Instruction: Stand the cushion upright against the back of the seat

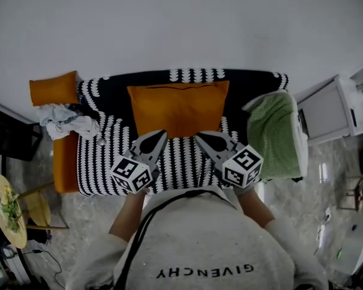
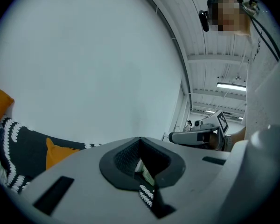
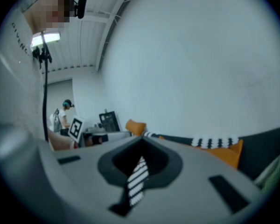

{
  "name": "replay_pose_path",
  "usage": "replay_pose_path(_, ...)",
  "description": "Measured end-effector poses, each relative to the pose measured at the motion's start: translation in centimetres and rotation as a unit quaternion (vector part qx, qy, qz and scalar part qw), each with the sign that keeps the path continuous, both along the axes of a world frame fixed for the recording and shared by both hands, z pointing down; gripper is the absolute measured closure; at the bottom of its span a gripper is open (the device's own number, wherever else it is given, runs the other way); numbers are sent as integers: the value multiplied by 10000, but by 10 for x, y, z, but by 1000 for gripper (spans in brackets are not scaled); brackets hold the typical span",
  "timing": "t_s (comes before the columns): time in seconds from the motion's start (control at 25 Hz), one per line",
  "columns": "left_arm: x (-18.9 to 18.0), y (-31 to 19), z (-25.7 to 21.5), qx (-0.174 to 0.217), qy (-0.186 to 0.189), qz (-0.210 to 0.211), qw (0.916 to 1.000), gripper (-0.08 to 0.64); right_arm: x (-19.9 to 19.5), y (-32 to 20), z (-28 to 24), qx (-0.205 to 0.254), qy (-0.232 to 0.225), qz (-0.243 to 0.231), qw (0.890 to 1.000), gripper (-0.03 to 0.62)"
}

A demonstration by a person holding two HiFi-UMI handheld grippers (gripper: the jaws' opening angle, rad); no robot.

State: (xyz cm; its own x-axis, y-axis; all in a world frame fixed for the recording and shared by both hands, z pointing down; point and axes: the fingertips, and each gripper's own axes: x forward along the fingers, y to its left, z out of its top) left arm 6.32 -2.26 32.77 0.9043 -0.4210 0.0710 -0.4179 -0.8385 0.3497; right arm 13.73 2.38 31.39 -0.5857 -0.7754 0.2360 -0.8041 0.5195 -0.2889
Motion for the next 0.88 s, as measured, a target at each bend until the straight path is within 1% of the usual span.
replay_pose_path(0.12, 3, 2, 5, -28, 11, -2, 10000, 537, 0, 2, 4, -22, -6, 60, 10000, 574)
replay_pose_path(0.32, 11, 6, 7, -37, 9, -5, 10000, 537, 1, 5, 10, -51, -57, 326, 9994, 574)
replay_pose_path(0.6, 12, 7, 11, -119, -12, 81, 9999, 536, -4, 4, 13, -99, -18, 250, 9996, 574)
replay_pose_path(0.88, 12, 5, 13, -180, -39, 132, 9997, 535, -1, 2, 14, -137, -26, 286, 9995, 574)
